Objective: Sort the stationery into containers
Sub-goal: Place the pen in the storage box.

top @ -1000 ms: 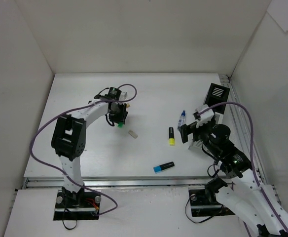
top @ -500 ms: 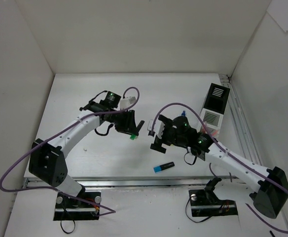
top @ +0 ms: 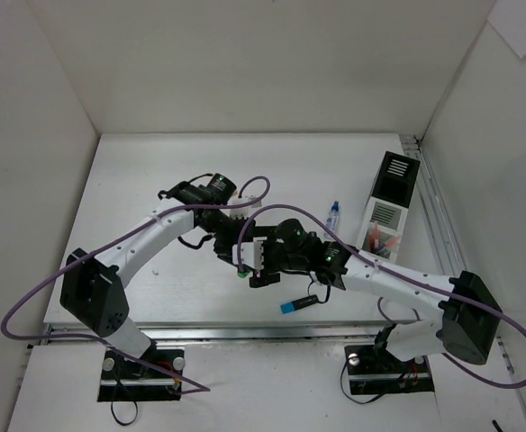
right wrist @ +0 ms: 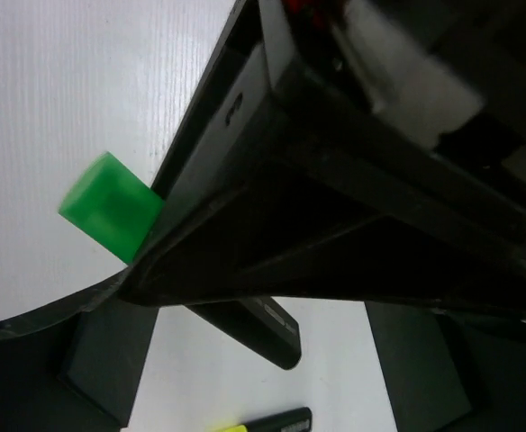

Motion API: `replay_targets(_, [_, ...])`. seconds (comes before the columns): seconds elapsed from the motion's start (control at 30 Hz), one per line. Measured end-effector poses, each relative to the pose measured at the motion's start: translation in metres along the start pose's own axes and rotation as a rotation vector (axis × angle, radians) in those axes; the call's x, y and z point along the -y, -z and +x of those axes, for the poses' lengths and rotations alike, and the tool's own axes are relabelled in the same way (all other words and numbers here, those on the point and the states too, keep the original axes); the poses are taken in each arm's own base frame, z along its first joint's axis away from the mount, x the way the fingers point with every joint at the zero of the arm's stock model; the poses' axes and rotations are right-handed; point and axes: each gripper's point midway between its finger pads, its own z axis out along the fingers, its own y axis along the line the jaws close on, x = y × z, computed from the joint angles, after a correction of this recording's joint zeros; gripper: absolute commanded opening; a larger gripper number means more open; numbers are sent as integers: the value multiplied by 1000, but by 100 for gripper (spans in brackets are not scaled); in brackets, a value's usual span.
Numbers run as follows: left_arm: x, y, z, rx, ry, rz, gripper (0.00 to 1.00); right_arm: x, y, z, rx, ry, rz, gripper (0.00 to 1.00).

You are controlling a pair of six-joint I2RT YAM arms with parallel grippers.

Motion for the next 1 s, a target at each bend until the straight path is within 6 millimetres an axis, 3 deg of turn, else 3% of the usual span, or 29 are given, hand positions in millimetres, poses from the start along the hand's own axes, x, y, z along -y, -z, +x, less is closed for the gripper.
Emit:
replay_targets(0.1, [1, 3, 4, -13, -7, -22, 0, 0, -5, 4, -20, 1, -9, 58])
replay_targets(0.13, [0, 4, 4, -12, -11, -28, 0, -1, -6, 4, -22, 5, -17, 34])
replay_targets(0.3, [-6, 8, -2, 17, -49, -79, 0, -19, -13, 11, -41, 17, -85, 0])
replay_targets(0.4, [-7, 10, -4, 24, -61, -96, 7, -18, -15, 10, -25, 20, -71, 0])
replay_targets(0.47, [-9, 12, -7, 40, -71, -119, 46, -14, -17, 10, -16, 16, -39, 0])
replay_targets(0.5, [-9, 14, -10, 53, -81, -132, 71, -11, -18, 11, -12, 8, -20, 0])
replay_targets(0.6, [-20, 26, -24, 123, -80, -189, 100, 11, -9, 18, -10, -57, 81, 0])
replay_targets(0.7, [-18, 48, -50, 265, -93, -195, 99, 47, 7, 27, 9, -155, 226, 0])
replay_targets(0.8, [-17, 85, -71, 448, -105, -212, 99, 88, 43, 56, -17, -277, 426, 0])
replay_targets(0.93, [-18, 135, -88, 678, -122, -244, 100, 130, 117, 104, -56, -436, 709, 0])
replay_targets(1.0, [-22, 144, -91, 725, -121, -267, 100, 146, 157, 127, -72, -504, 845, 0])
